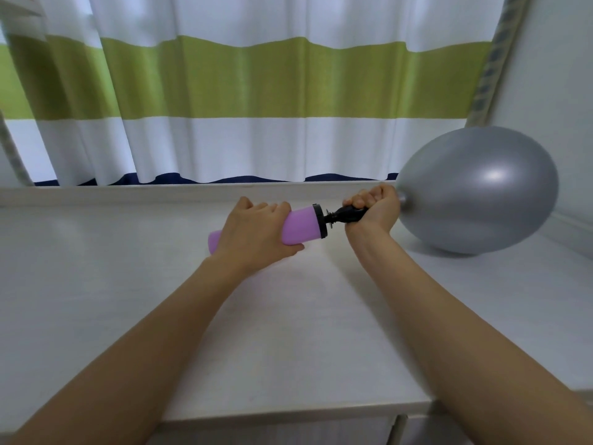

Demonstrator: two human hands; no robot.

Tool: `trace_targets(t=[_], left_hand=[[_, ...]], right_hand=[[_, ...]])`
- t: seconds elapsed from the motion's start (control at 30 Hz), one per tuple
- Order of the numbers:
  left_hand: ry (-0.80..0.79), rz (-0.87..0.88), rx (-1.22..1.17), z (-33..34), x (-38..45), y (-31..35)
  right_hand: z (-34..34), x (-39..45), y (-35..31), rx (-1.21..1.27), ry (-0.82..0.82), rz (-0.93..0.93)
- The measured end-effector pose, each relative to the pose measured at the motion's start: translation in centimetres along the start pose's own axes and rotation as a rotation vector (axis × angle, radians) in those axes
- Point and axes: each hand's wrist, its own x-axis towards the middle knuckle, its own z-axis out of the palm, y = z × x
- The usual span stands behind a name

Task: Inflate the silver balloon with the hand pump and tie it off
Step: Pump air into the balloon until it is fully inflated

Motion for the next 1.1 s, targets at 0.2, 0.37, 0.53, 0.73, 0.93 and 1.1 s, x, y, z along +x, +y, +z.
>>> trace_targets(t=[0.2, 0.37, 0.53, 0.73, 0.93, 1.1], left_hand=[[0.008, -0.011, -0.025, 0.1, -0.2, -0.2], [0.037, 0.004, -0.018, 0.2, 0.3, -0.6], [0.017, -0.025, 0.024, 0.0, -0.4, -3.1], [0.025, -0.124, 0.039, -0.2, -1.8, -7.1], [0.005, -0.121, 0.009, -0.7, -1.6, -7.3], [0.012, -0.013, 0.048, -1.1, -0.3, -3.5]], right_hand=[[0.2, -0.3, 0.7, -0.028, -0.014, 0.004], [0.0, 0.1, -0.3, -0.043, -0.009, -0.020], [-0.2, 0.7, -1.4, -0.020, 0.039, -0.056], [-0.8, 1.6, -3.0, 0.050, 0.101, -0.102], [-0.9, 1.5, -2.6, 0.066, 0.110, -0.110], [-0.6, 1.0, -1.9, 0.080, 0.090, -0.101]])
